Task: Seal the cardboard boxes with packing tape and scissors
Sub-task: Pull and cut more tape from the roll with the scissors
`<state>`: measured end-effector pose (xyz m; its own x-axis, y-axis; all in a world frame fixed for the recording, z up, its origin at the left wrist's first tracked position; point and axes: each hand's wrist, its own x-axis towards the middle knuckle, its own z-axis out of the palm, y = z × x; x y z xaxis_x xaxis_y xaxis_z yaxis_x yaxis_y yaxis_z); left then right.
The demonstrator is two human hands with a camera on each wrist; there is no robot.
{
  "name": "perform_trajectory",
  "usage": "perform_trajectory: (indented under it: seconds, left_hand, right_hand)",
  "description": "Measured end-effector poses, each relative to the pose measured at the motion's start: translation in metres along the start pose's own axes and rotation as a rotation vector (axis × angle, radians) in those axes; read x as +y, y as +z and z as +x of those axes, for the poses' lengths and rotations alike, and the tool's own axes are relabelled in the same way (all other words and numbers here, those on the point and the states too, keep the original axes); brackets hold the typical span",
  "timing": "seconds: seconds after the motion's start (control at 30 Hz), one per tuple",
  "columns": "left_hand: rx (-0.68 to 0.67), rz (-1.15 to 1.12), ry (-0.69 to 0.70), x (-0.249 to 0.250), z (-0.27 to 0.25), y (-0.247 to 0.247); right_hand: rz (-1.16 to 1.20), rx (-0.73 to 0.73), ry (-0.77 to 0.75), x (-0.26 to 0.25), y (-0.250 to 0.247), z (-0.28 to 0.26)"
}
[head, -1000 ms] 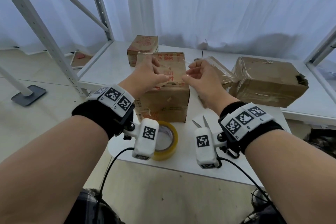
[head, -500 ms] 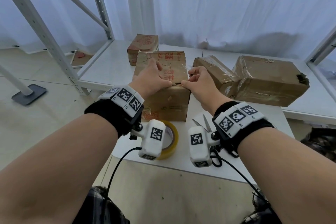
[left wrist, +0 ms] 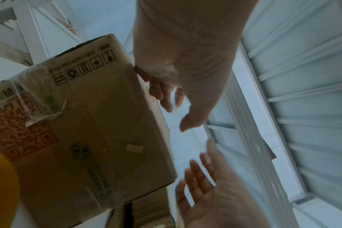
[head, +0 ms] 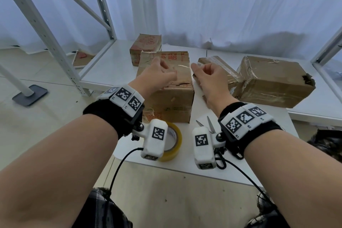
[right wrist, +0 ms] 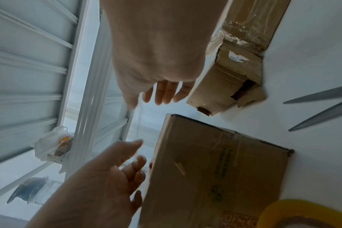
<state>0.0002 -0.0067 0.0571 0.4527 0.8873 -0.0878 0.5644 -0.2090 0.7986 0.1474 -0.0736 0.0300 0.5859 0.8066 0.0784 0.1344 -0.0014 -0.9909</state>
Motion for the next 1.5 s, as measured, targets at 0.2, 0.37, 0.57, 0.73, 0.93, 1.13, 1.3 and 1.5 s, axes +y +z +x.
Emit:
perform_trajectory:
  seconds: [0.2, 0.37, 0.57, 0.73, 0.93, 1.13, 1.3, 1.5]
  left_hand:
    - [0.06, -0.102, 0.063, 0.005, -0.012, -0.018]
    - [0.104, -0.045, 0.179, 0.001, -0.018, -0.022]
    - [-0.048, 0.004, 0.426, 0.019, -0.031, -0.023]
    - [0.077, 0.055, 0.496, 0.029, -0.03, -0.031]
    - [0.149, 0.07, 0.416, 0.019, -0.029, -0.032]
    - [0.134, 0.076, 0.279, 0.01, -0.028, -0.023]
    - [0.092, 0.131, 0.169, 0.009, -0.026, -0.014]
    - [0.067, 0.22, 0.094, 0.009, -0.016, -0.007]
  right_hand:
    - [0.039, 0.054, 0.112, 0.001, -0.008, -0.001]
    - [0.324, -0.02, 0.252, -0.004, -0.016, -0.006]
    - [0.045, -0.238, 0.05, -0.012, -0.015, -0.011]
    - [0.154, -0.436, 0.029, -0.023, -0.015, -0.013]
    - [0.19, -0.294, 0.047, -0.026, -0.017, -0.012]
    - [0.102, -0.254, 0.129, -0.022, -0.021, -0.013]
    - [-0.002, -0.176, 0.134, -0.015, -0.025, -0.009]
    - [-0.077, -0.106, 0.145, -0.013, -0.026, -0.002]
